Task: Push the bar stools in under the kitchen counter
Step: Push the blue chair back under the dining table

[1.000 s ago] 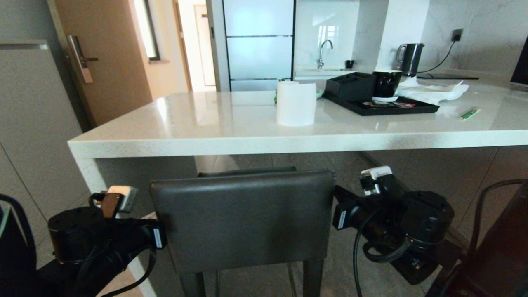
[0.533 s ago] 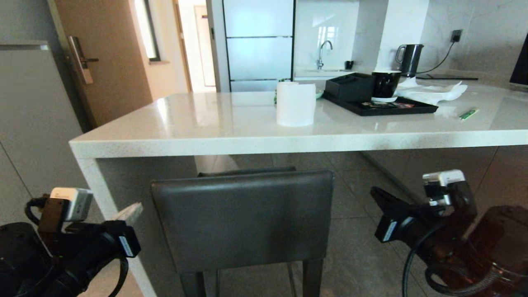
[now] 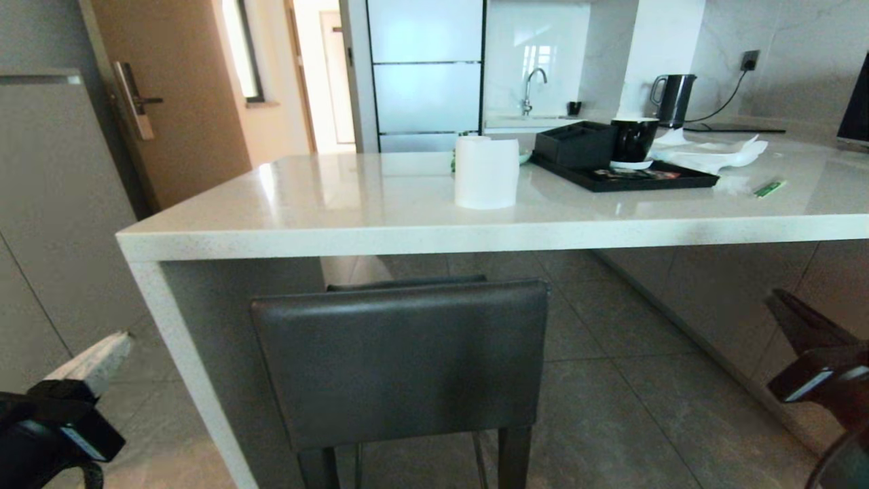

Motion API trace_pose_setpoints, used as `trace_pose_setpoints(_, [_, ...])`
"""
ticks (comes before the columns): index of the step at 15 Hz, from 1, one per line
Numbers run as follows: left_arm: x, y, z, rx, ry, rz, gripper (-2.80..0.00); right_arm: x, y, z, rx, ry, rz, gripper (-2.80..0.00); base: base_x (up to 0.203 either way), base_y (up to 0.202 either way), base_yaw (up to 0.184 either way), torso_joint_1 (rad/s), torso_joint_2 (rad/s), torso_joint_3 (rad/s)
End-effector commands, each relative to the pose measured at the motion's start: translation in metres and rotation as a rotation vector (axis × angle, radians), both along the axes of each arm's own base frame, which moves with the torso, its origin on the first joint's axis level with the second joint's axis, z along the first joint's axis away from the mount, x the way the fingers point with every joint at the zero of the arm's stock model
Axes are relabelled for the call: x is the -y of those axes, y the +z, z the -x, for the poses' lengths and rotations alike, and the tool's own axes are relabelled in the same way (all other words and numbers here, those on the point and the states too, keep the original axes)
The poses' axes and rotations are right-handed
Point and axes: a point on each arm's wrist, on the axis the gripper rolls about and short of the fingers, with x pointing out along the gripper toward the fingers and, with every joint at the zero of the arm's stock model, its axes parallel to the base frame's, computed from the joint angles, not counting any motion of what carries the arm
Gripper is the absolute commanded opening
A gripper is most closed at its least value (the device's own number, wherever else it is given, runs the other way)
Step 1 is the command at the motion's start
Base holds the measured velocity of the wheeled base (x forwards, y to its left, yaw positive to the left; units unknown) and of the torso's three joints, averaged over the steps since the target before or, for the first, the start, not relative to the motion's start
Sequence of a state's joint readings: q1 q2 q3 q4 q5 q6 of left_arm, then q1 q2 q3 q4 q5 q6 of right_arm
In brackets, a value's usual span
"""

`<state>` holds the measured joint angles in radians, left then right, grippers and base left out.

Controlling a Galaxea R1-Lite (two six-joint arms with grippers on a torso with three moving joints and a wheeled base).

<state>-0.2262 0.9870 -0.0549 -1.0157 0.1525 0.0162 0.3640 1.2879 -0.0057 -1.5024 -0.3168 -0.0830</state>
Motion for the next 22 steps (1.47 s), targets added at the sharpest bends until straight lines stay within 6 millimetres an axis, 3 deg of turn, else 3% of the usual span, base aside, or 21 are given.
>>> trace_pose_setpoints(1, [-0.011, 0.014, 0.037, 0.083, 0.034, 0.016, -2.8, 0.012, 0.012, 0.02, 0.092, -0.041, -0.023, -2.8, 0.0, 0.0, 0.0, 0.0, 0.0, 0.0])
trace_pose_setpoints(6, [-0.022, 0.049, 0.102, 0.083, 0.059, 0.004, -2.8, 0.028, 0.035, 0.053, 0.131, -0.094, -0.004, -2.8, 0.0, 0.0, 0.0, 0.0, 0.0, 0.0])
trace_pose_setpoints(13, [-0.022, 0.055, 0.15, 0.114, 0.116, -0.002, -2.8, 0.048, 0.067, 0.13, 0.081, -0.084, 0.047, -2.8, 0.0, 0.0, 0.0, 0.0, 0.0, 0.0])
trace_pose_setpoints(16, [-0.018, 0.054, 0.171, 0.079, 0.086, -0.013, -2.8, 0.05, 0.064, 0.155, 0.111, -0.185, 0.101, -2.8, 0.0, 0.0, 0.0, 0.0, 0.0, 0.0])
trace_pose_setpoints(18, [-0.018, 0.042, 0.168, 0.057, 0.079, -0.018, -2.8, 0.048, 0.058, 0.168, 0.14, -0.222, 0.125, -2.8, 0.0, 0.0, 0.0, 0.0, 0.0, 0.0])
trace_pose_setpoints(22, [-0.019, -0.005, 0.176, 0.038, 0.066, -0.013, -2.8, 0.043, 0.009, 0.187, 0.098, -0.154, 0.149, -2.8, 0.0, 0.0, 0.0, 0.0, 0.0, 0.0])
